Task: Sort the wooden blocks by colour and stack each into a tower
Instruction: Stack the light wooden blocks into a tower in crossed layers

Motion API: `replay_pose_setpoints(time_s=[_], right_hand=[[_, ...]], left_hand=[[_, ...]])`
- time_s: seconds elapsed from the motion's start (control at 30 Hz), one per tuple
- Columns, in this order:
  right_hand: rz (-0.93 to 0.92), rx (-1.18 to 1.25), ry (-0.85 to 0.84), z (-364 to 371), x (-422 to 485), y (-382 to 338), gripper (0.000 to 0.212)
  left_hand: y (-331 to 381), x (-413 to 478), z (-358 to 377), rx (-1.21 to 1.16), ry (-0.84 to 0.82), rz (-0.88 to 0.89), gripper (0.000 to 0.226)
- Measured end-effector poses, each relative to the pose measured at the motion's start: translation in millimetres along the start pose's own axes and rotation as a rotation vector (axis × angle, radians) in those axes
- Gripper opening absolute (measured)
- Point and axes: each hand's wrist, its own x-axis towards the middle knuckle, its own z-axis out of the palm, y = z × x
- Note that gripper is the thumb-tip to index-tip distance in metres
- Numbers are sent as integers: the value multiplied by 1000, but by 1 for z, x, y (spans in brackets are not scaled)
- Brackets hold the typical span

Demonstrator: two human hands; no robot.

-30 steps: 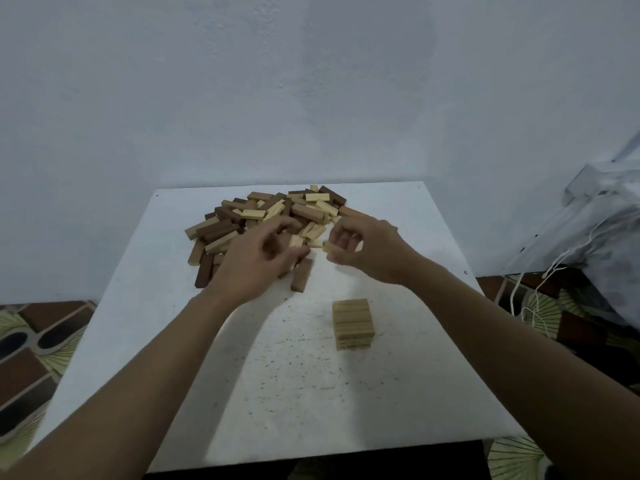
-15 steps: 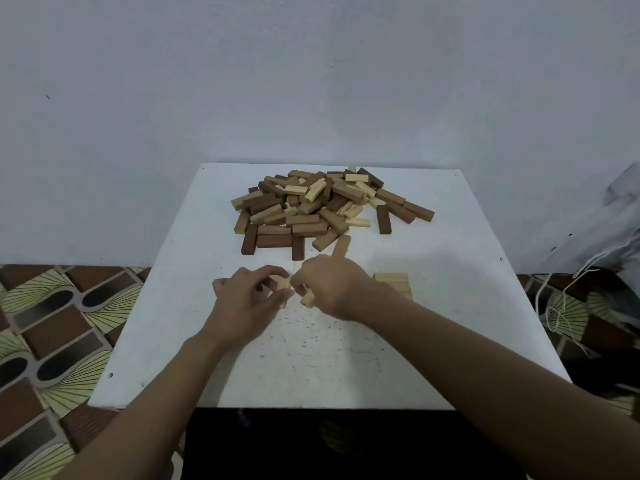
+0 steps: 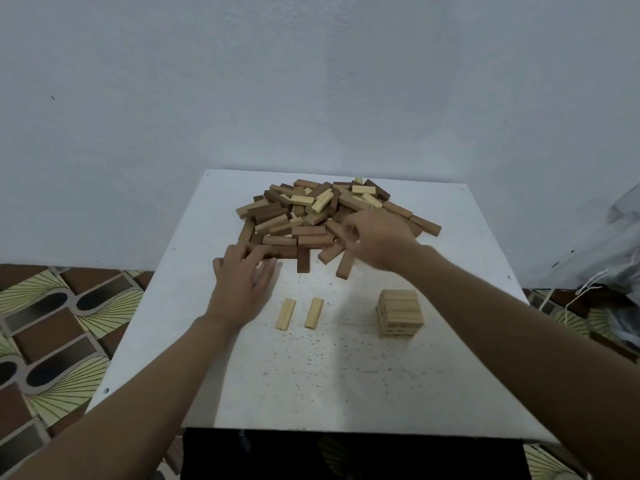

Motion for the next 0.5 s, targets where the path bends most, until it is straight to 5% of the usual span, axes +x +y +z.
replay_pose_setpoints(time_s=[0.17,0.5], right_hand=[[141,-147,-100,6,28,49,8],[39,-360,-59,33,51,63,16]], left_hand=[[1,5,3,61,-60,-10,35],[-2,4,6,73,-34,55,32]])
